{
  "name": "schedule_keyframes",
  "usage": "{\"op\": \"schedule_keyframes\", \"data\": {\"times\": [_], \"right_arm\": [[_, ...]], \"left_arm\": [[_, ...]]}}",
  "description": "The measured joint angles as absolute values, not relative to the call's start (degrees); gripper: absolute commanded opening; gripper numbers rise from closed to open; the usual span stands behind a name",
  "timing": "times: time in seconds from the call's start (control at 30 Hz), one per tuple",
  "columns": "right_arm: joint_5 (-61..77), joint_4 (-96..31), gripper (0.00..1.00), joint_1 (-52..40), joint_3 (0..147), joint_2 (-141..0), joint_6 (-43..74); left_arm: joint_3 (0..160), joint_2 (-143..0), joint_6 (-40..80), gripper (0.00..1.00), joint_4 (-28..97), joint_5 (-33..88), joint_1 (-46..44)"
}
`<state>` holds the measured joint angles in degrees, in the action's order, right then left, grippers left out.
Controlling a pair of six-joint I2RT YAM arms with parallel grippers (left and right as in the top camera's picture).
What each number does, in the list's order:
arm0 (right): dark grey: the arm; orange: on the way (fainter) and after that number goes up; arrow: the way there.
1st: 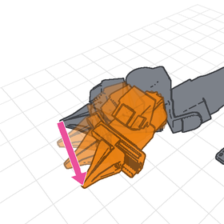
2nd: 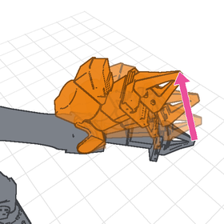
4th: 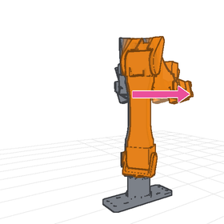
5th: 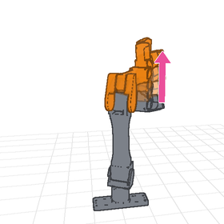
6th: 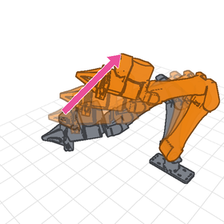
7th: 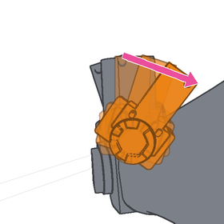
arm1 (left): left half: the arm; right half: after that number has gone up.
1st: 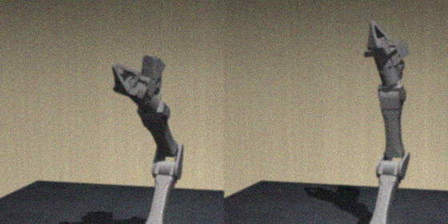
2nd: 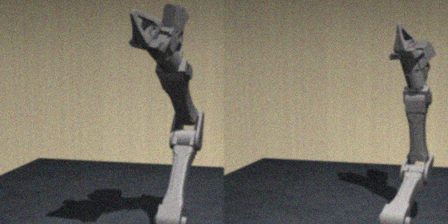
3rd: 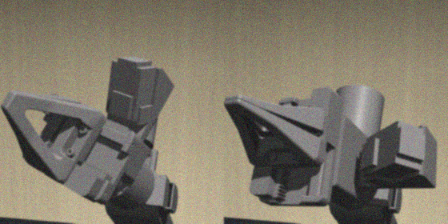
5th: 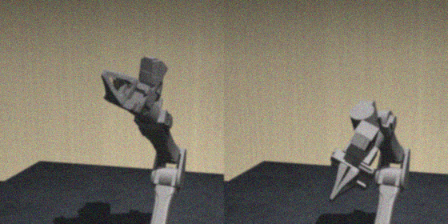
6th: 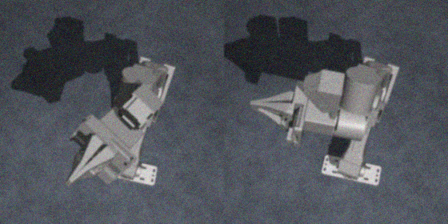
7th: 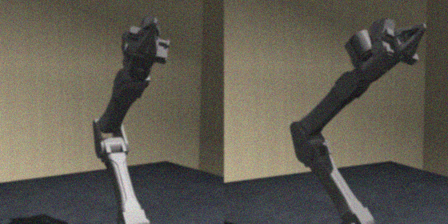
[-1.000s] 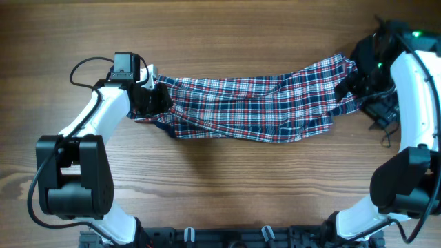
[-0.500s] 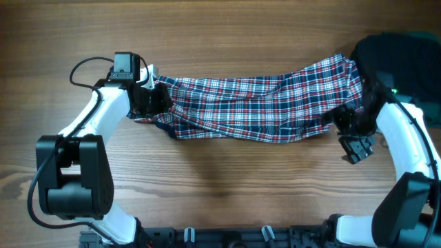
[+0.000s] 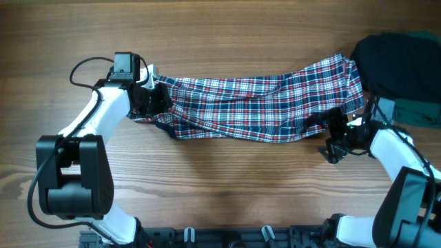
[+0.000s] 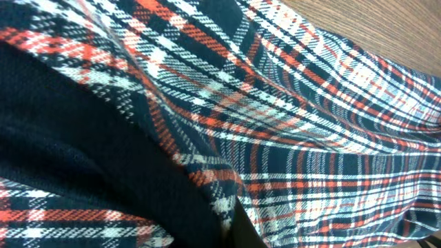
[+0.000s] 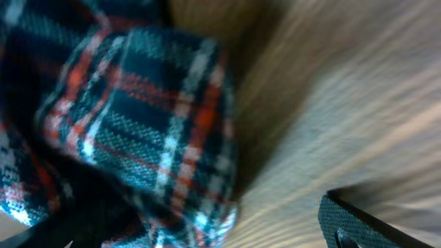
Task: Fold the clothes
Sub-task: 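Grasp the shirt's right end with the right gripper, then lift and stretch the shirt between both grippers, lay it flat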
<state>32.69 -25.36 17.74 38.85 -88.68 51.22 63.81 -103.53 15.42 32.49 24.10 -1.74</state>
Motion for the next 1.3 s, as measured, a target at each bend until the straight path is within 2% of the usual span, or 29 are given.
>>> {"op": "schedule_keyframes", "data": {"times": [0.13,0.27,0.37,0.43,0.53,0.6,0.87,1.03,1.3], "right_arm": [[35.14,-20.75,0.84,17.72,37.41,-88.66,51.99],[34.89,-16.99,0.74,17.72,37.15,-88.66,52.56],[32.95,-16.45,0.61,17.72,37.15,-88.66,52.53],[31.88,-15.88,0.4,17.72,37.15,-88.66,52.38],[30.92,-15.64,0.25,17.72,37.1,-88.66,52.18],[30.41,-15.46,0.06,17.72,37.08,-88.66,51.81],[27.99,-14.0,0.04,17.72,37.08,-88.66,50.59],[27.35,-16.69,0.04,17.67,40.64,-85.76,44.58],[27.38,-24.08,0.04,17.67,51.94,-75.13,39.33]], "left_arm": [[63.81,-103.53,15.42,0.04,32.49,24.1,-1.74],[63.81,-103.53,15.42,0.04,32.51,24.1,-1.74],[63.81,-103.53,15.42,0.04,32.51,24.1,-1.74],[63.83,-103.53,15.42,0.04,32.51,24.1,-1.74],[63.81,-103.53,15.42,0.04,32.51,24.08,-1.74],[63.81,-103.53,15.42,0.04,32.49,24.1,-1.74],[63.81,-103.53,15.42,0.04,32.51,24.1,-1.74],[63.81,-102.98,14.24,0.04,32.49,24.36,-1.74],[63.81,-90.13,13.82,0.04,31.66,25.04,-1.74]]}}
